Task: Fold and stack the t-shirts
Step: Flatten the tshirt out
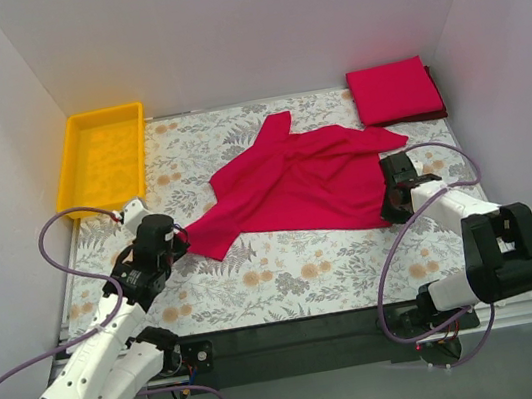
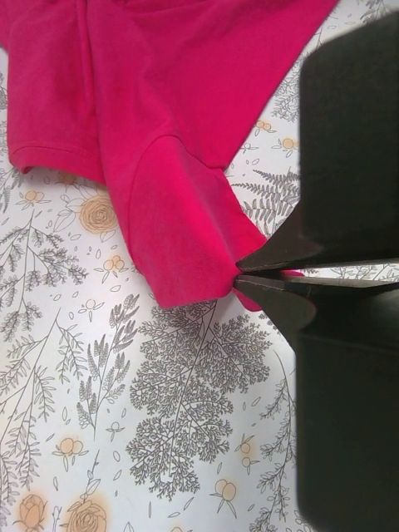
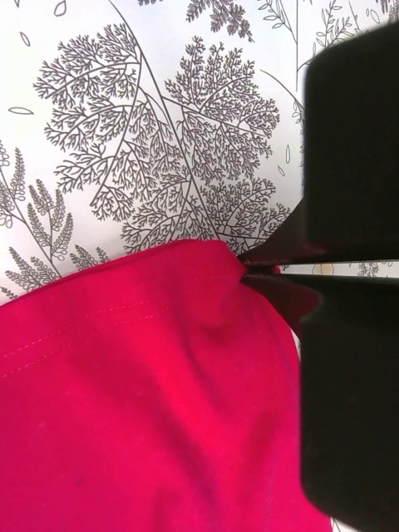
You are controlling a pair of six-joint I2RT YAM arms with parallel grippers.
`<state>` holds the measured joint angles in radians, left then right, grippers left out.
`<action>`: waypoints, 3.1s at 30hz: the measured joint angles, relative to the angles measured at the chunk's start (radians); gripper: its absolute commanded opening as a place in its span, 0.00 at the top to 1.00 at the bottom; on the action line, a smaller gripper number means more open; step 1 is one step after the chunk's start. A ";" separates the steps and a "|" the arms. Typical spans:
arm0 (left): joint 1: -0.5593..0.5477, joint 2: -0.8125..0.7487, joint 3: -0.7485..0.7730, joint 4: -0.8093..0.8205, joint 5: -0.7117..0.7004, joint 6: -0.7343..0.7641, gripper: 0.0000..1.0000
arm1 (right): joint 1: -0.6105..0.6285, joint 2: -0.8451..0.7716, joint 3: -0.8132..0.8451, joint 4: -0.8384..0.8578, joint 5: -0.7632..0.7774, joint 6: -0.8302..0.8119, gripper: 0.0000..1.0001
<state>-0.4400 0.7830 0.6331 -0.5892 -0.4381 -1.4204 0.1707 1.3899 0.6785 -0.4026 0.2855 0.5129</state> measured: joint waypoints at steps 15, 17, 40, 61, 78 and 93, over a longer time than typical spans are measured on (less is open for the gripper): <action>0.189 0.459 0.467 -0.007 0.072 0.075 1.00 | 0.000 0.016 0.387 -0.102 -0.008 -0.134 0.99; 0.204 0.482 0.617 -0.026 0.047 0.102 1.00 | 0.000 0.006 0.504 -0.120 -0.015 -0.174 0.99; 0.209 0.044 1.434 -0.105 0.039 0.423 1.00 | 0.001 -0.590 1.085 -0.287 -0.280 -0.504 0.99; 0.220 0.860 0.776 0.208 0.145 0.499 1.00 | -0.002 -0.002 0.478 0.042 -0.123 -0.547 0.99; 0.280 1.182 0.890 0.304 0.256 0.387 1.00 | -0.055 0.448 0.558 0.328 -0.111 -0.565 0.99; 0.255 1.061 0.951 0.147 0.291 0.218 1.00 | -0.093 0.449 0.615 0.354 -0.127 -0.542 0.99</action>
<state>-0.1848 1.8439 1.5837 -0.4423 -0.1471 -1.2026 0.0776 1.8389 1.2934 -0.0486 0.1581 -0.0296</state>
